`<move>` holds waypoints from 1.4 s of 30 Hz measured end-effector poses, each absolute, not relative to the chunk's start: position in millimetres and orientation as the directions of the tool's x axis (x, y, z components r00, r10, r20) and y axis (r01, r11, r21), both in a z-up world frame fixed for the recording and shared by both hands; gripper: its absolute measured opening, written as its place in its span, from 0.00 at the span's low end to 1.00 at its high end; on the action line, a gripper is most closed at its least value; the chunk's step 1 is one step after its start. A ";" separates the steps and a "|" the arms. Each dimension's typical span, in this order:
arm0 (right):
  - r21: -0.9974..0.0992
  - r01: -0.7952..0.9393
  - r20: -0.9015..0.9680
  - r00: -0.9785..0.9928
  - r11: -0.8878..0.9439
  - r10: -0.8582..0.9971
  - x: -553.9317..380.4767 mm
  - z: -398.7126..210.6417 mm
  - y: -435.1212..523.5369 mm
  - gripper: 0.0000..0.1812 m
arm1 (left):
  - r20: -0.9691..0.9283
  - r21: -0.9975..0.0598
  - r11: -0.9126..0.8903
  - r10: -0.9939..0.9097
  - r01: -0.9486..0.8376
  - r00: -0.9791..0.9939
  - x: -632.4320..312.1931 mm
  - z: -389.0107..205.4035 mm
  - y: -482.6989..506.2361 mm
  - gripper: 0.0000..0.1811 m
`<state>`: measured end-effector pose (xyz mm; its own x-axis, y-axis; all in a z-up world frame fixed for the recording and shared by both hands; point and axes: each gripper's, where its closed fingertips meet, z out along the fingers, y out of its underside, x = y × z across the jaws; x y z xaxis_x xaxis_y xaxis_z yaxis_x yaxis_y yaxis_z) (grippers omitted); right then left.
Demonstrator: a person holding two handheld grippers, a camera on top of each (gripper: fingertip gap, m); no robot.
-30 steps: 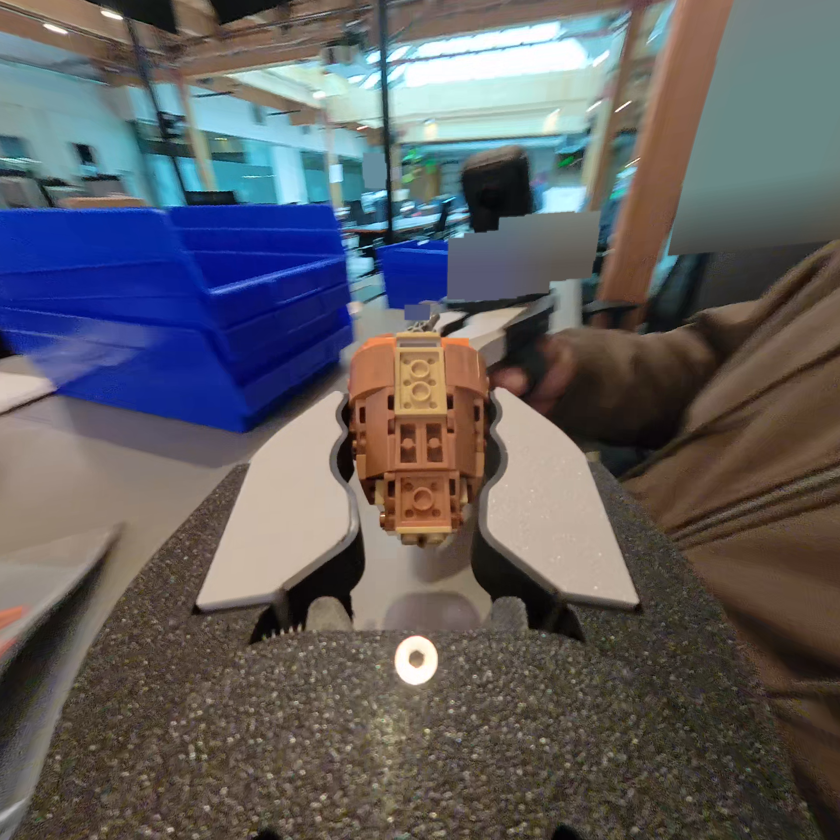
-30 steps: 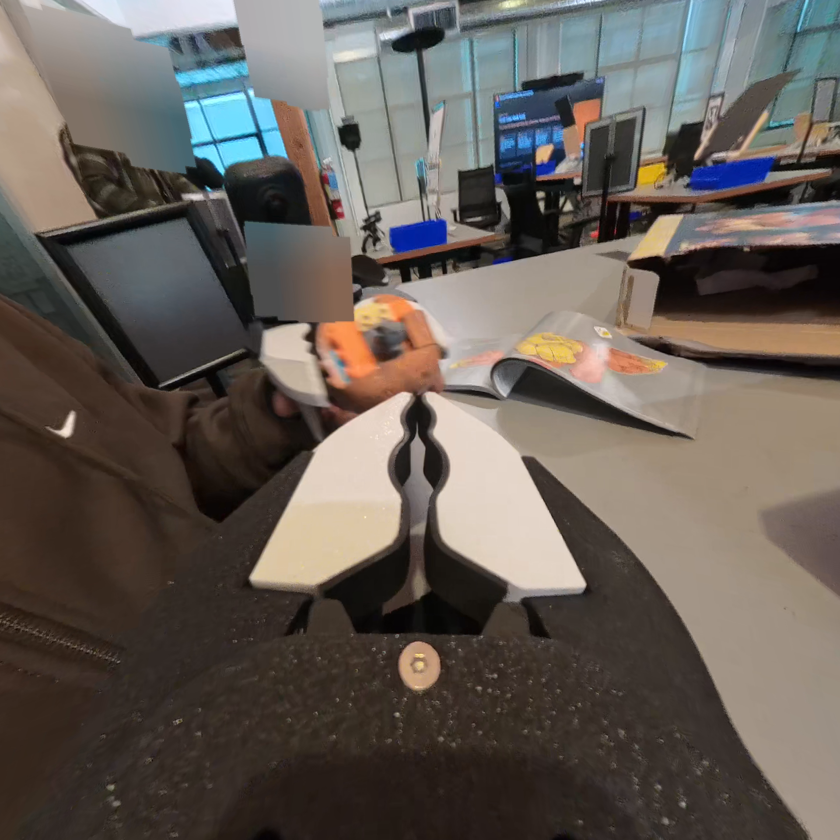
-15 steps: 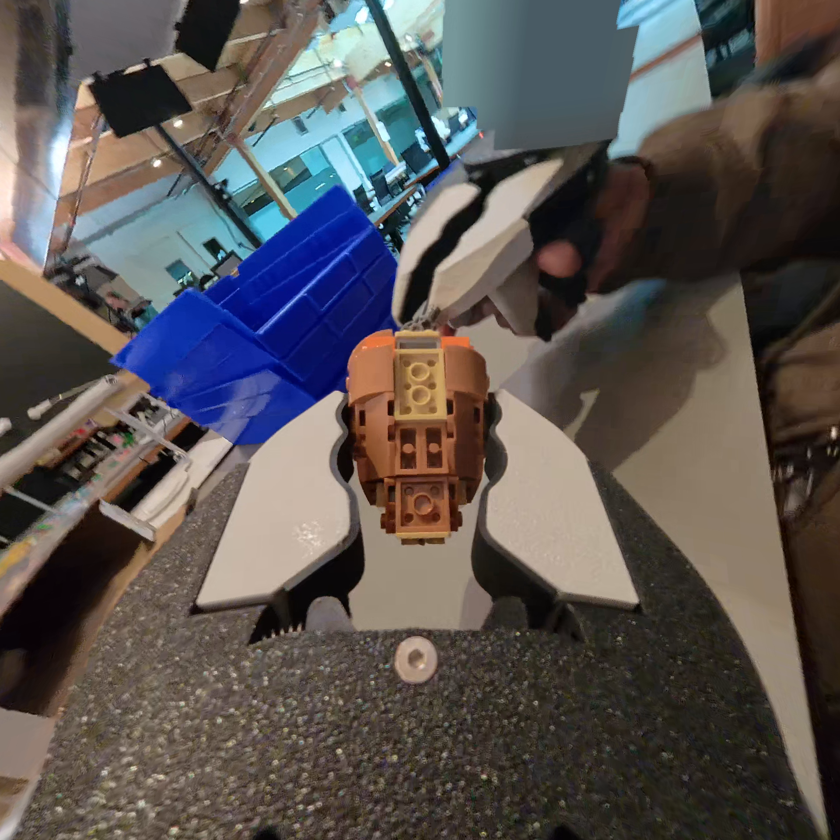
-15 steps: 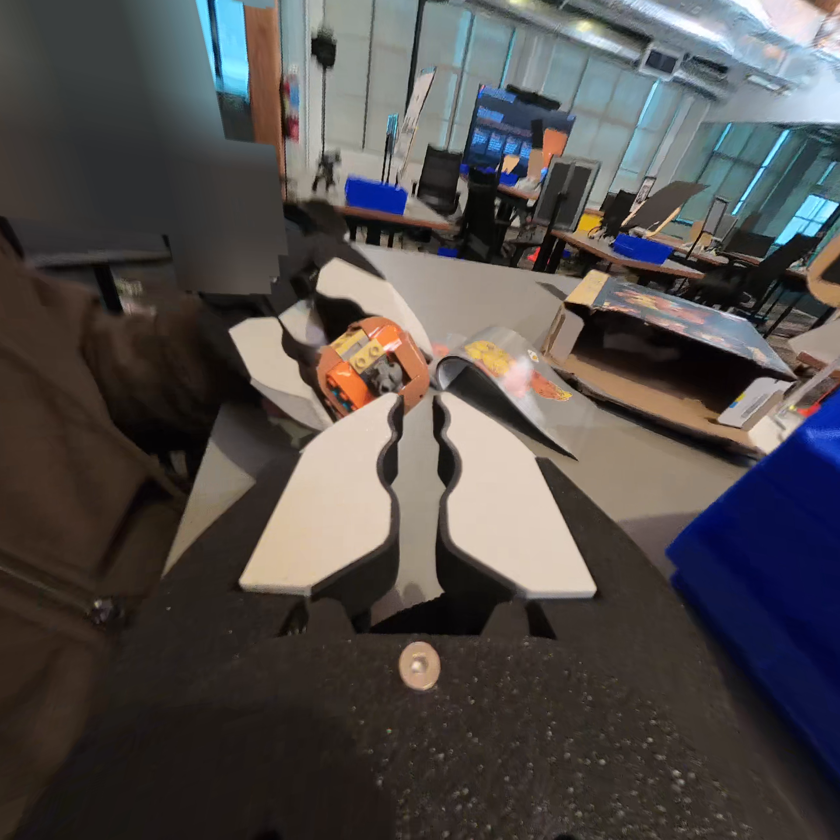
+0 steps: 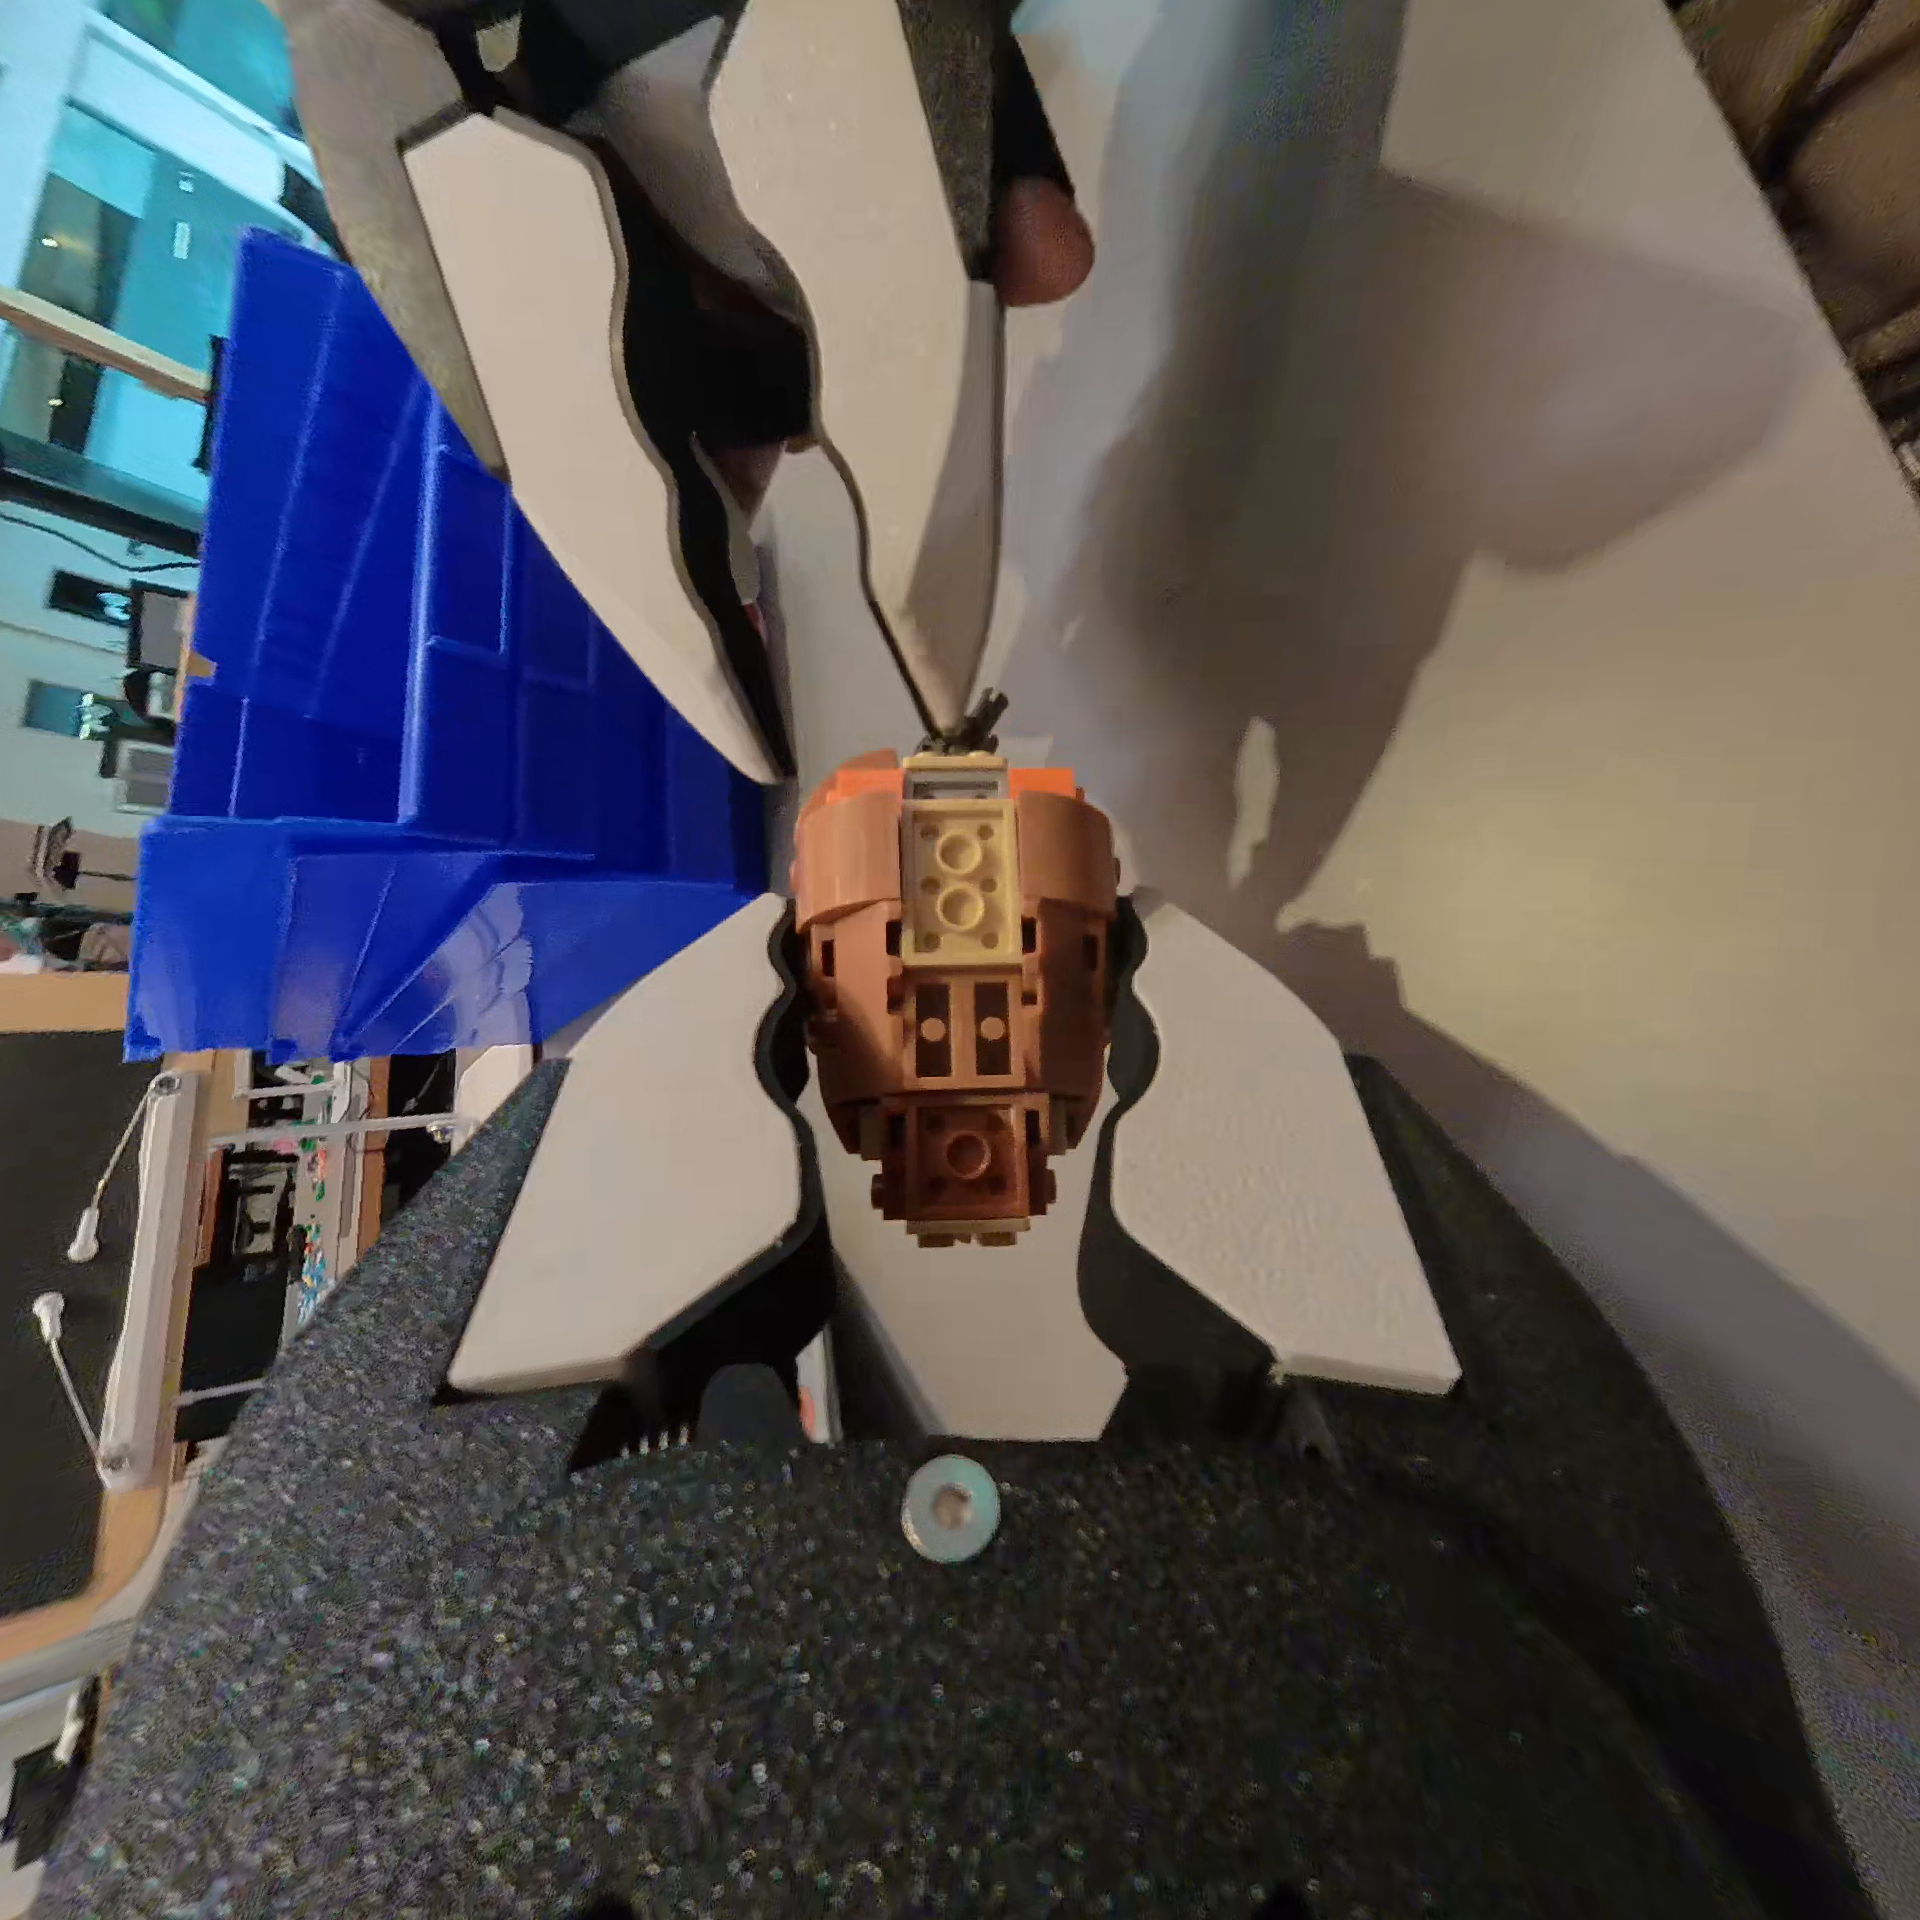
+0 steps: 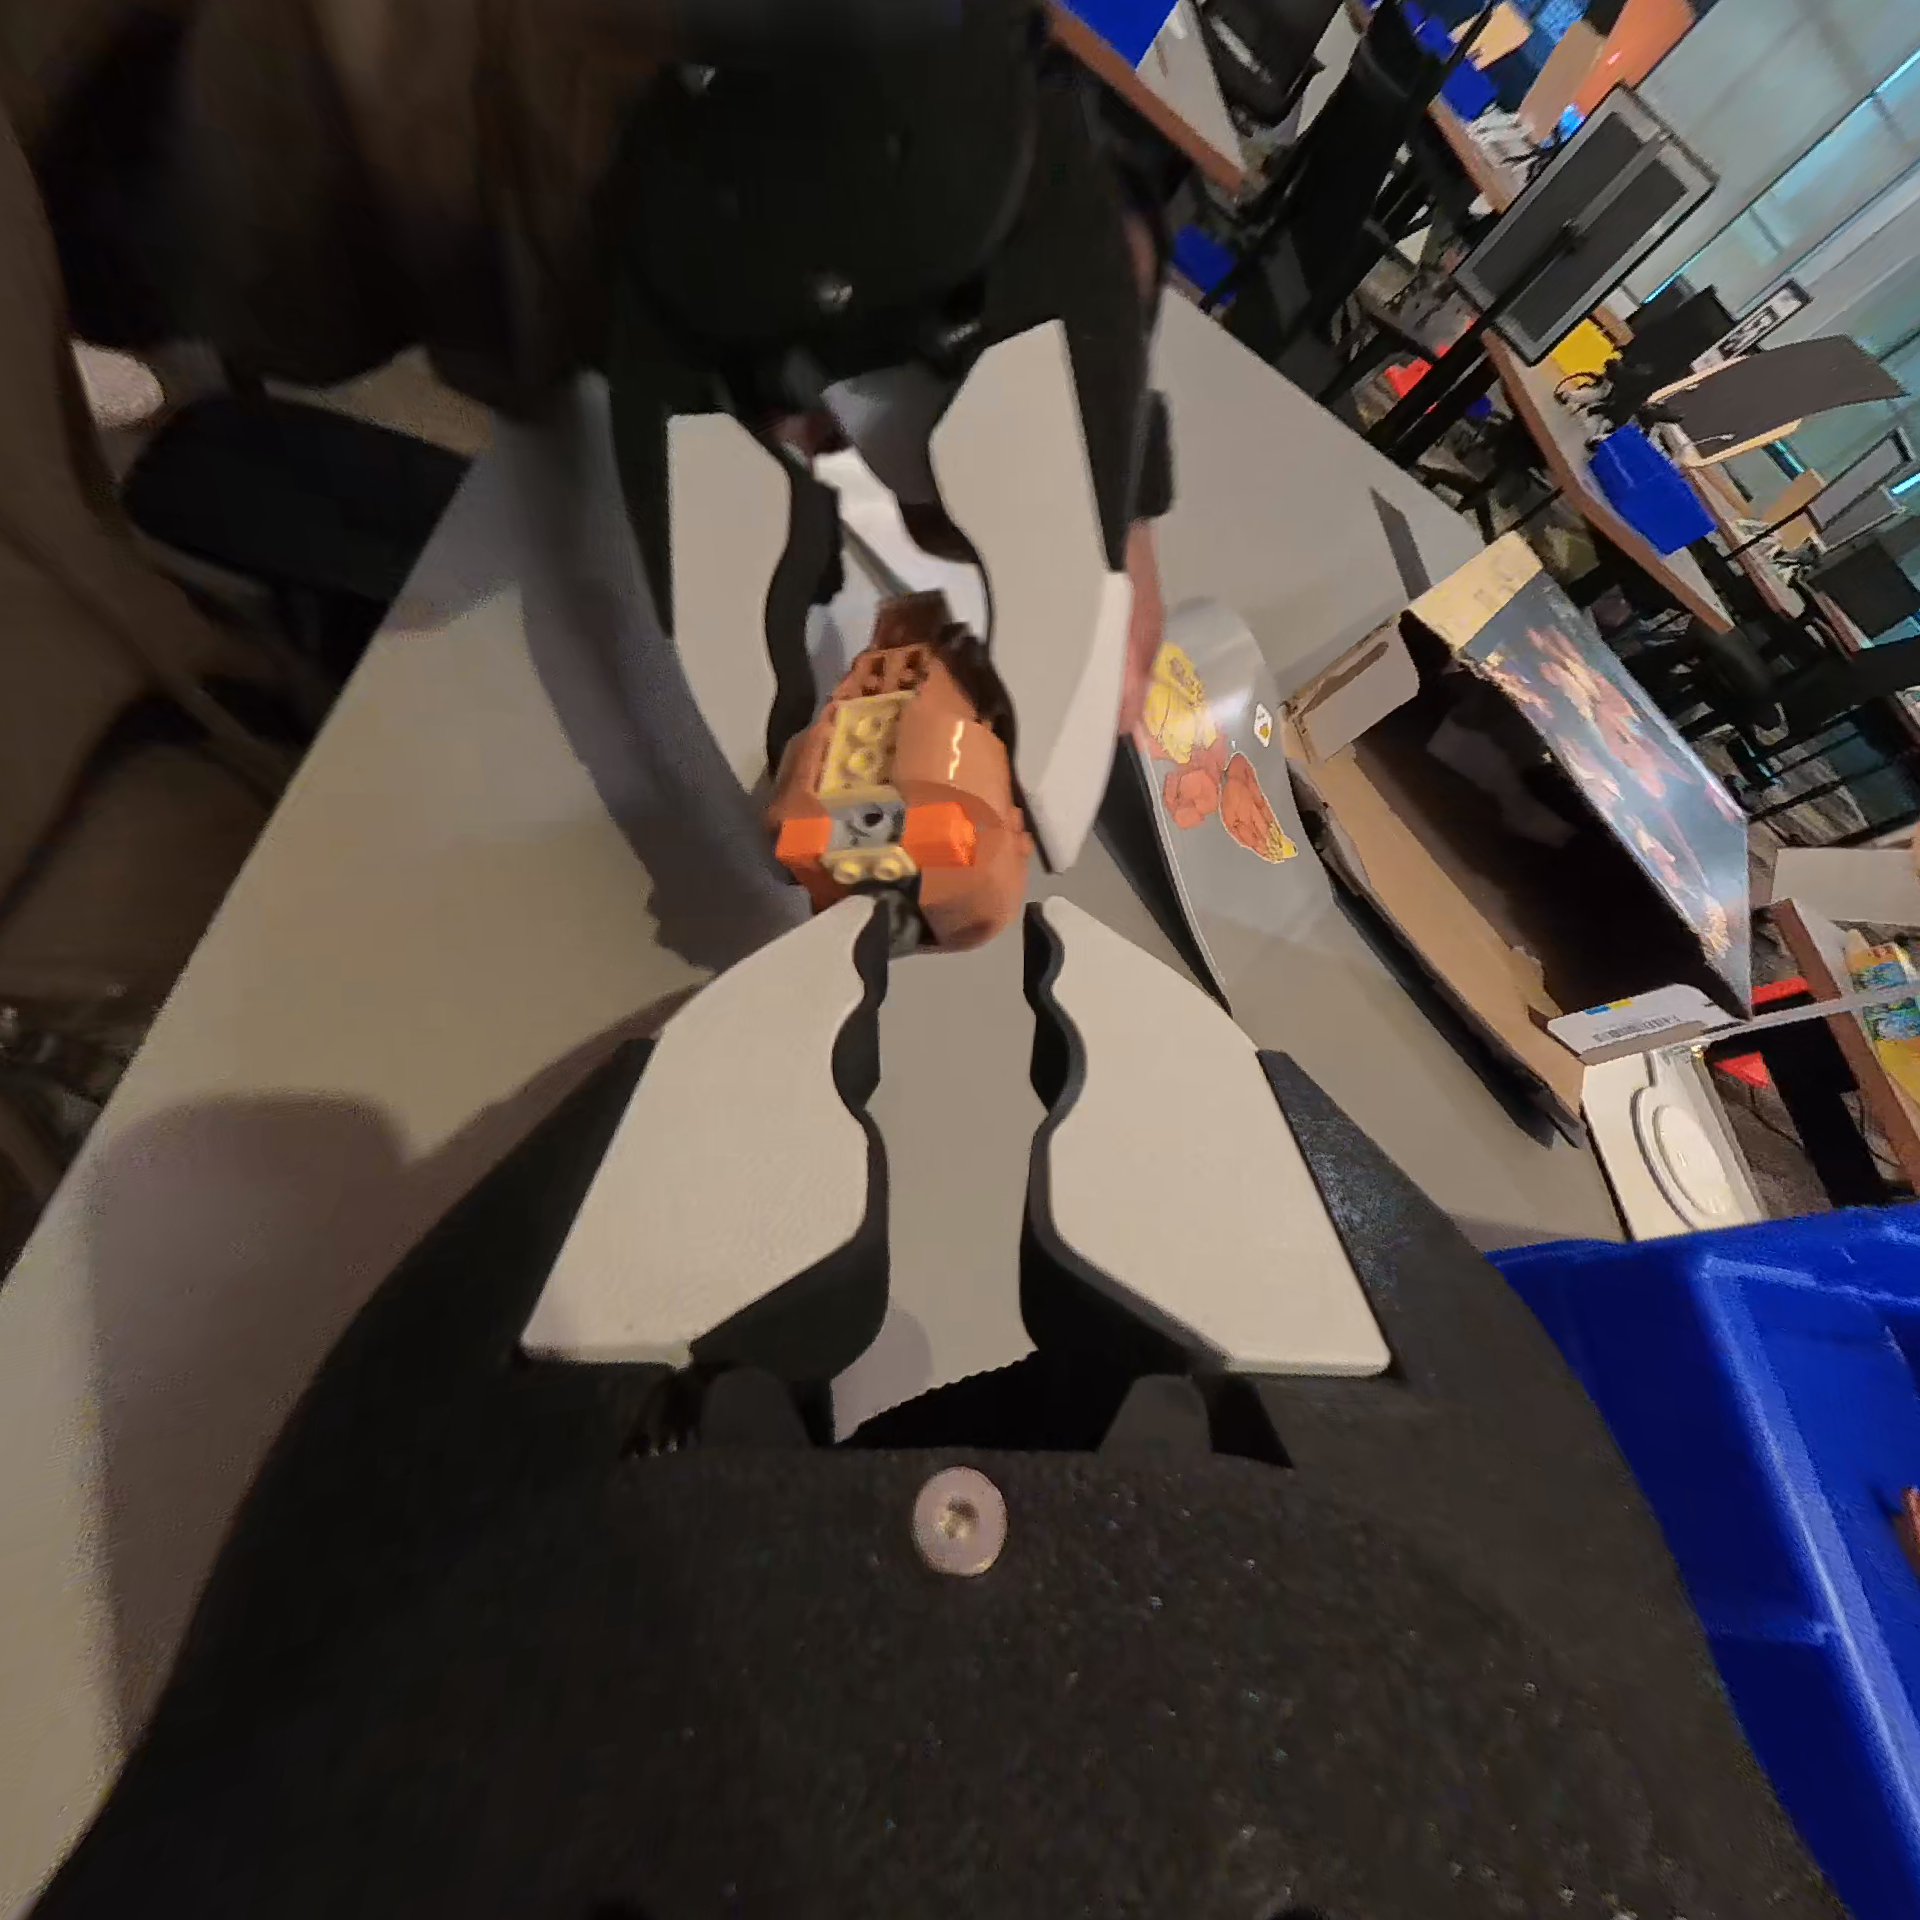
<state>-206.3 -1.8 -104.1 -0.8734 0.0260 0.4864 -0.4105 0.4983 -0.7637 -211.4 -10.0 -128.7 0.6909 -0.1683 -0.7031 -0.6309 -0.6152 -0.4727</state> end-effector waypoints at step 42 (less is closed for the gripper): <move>-0.668 -0.417 0.508 -0.861 0.617 -0.033 -224.7 -169.1 5.1 0.11 | -0.460 -0.636 -0.559 -0.280 -0.532 0.843 -211.7 -180.1 1.0 0.31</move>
